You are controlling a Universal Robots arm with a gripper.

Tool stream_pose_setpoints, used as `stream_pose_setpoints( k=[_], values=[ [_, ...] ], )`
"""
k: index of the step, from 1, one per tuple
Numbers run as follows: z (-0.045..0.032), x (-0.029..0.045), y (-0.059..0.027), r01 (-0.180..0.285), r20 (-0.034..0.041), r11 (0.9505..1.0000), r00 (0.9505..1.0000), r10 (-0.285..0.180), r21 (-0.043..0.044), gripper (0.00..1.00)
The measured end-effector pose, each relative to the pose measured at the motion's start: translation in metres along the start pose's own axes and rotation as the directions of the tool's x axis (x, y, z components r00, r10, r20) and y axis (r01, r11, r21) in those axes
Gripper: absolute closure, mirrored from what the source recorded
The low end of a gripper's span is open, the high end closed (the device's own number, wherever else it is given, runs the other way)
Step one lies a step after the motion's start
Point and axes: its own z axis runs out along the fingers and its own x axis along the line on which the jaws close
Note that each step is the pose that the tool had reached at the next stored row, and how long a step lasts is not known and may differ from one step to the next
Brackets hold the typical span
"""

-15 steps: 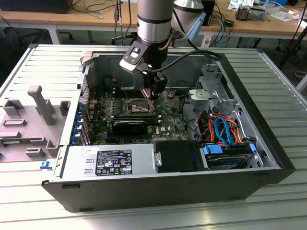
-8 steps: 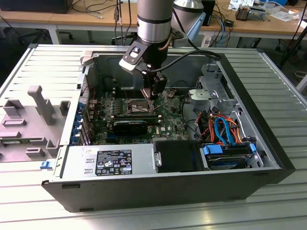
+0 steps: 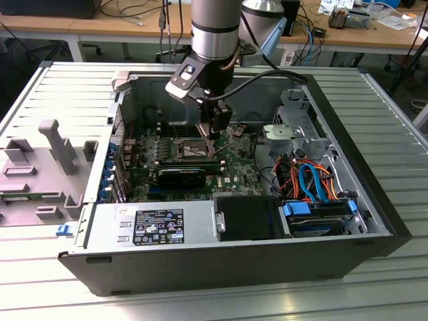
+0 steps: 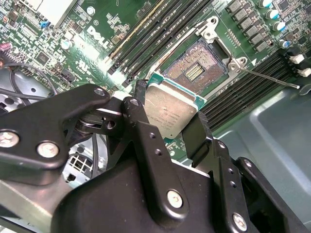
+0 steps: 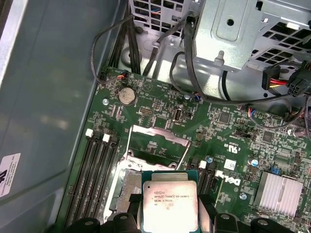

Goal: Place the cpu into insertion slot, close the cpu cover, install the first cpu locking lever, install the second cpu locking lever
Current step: 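Place the cpu into insertion slot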

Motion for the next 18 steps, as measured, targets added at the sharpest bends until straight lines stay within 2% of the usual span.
stream_pose_setpoints(
  k=[18],
  values=[
    [0.0,0.0,0.0,-0.035,0.0001,0.9994,0.9994,0.035,0.0009,0.46]
  ],
)
